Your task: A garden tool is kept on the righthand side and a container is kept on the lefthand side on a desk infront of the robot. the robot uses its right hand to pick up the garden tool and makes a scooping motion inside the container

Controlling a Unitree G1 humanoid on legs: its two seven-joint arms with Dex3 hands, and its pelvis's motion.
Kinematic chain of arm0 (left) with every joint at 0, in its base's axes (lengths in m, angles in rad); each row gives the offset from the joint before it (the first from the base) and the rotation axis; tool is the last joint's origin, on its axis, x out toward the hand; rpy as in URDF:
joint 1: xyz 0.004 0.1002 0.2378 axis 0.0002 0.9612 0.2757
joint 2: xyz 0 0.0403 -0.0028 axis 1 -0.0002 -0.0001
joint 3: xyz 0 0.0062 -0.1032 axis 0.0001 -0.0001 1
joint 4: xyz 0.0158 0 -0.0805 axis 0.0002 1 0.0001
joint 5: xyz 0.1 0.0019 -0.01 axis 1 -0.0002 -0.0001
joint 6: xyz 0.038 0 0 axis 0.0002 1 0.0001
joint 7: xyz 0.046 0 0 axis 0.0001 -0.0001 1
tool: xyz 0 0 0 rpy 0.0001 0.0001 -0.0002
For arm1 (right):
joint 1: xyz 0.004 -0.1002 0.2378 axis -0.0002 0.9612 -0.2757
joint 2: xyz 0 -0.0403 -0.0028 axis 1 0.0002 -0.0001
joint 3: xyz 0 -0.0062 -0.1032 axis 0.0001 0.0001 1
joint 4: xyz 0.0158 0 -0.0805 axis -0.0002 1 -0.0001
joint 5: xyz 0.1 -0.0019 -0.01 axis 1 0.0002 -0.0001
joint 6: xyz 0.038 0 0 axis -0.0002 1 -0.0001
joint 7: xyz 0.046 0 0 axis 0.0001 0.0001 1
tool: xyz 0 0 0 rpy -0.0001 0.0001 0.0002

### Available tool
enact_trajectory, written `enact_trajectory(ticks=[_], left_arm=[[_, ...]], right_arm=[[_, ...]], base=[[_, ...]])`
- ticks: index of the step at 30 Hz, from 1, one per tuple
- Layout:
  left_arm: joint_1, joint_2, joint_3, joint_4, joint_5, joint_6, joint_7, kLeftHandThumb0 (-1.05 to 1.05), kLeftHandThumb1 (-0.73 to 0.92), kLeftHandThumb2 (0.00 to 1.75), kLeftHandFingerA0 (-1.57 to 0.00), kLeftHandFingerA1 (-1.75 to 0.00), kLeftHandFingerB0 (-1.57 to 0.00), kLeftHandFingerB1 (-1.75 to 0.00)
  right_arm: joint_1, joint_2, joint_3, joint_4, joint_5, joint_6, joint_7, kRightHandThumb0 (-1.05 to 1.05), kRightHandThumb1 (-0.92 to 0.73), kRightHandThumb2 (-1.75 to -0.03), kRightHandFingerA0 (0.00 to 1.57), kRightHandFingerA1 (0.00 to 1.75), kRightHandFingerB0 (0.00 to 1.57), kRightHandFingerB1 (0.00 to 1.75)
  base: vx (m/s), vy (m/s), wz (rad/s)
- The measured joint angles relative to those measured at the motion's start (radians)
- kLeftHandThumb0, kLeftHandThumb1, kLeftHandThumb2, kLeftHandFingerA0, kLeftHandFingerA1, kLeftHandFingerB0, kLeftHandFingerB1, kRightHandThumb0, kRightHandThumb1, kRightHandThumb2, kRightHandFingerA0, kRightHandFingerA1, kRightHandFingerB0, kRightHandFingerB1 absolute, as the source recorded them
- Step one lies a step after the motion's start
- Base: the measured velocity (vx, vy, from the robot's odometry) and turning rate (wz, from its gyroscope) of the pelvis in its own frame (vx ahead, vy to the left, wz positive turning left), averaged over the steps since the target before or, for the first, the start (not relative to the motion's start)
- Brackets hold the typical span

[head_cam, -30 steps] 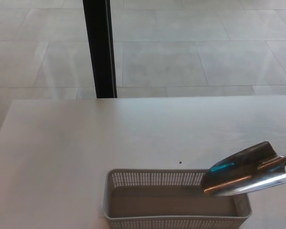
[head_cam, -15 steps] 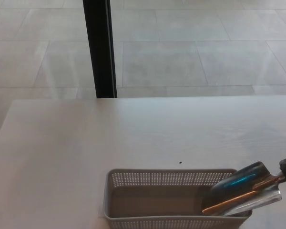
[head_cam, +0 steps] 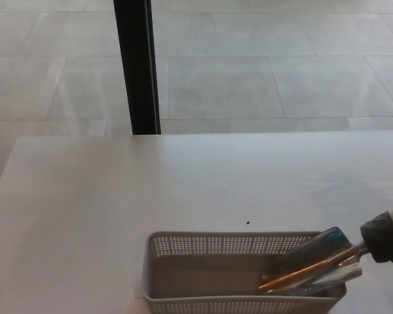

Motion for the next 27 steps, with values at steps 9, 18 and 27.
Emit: enact_trajectory(ticks=[9, 18, 27], left_arm=[[-0.001, -0.005, -0.001, 0.000, 0.000, 0.000, 0.000, -0.53, -0.41, 1.34, -0.92, -1.25, -0.81, -1.17], [-0.008, -0.007, 0.000, -0.003, 0.001, 0.000, 0.000, -0.14, -0.29, 0.77, -1.14, -1.12, -1.03, -1.05], [-0.002, -0.007, -0.003, -0.009, 0.001, 0.000, -0.004, -0.56, 0.63, 0.59, -0.45, -0.54, -0.46, -0.44]], right_arm=[[0.005, 0.070, 0.041, -0.145, -0.070, 0.094, 0.124, -0.44, -0.77, -0.69, 0.87, 1.72, 0.80, 0.87], [0.013, 0.194, 0.099, -0.252, -0.148, 0.211, 0.252, -0.46, -0.70, -0.64, 0.83, 1.74, 0.78, 0.94], [0.078, 0.371, 0.164, -0.290, -0.254, 0.369, 0.353, -0.43, -0.70, -0.73, 0.90, 1.68, 0.72, 0.67]], base=[[0.00, 0.000, 0.00], [0.00, 0.000, 0.00], [0.00, 0.000, 0.00]])
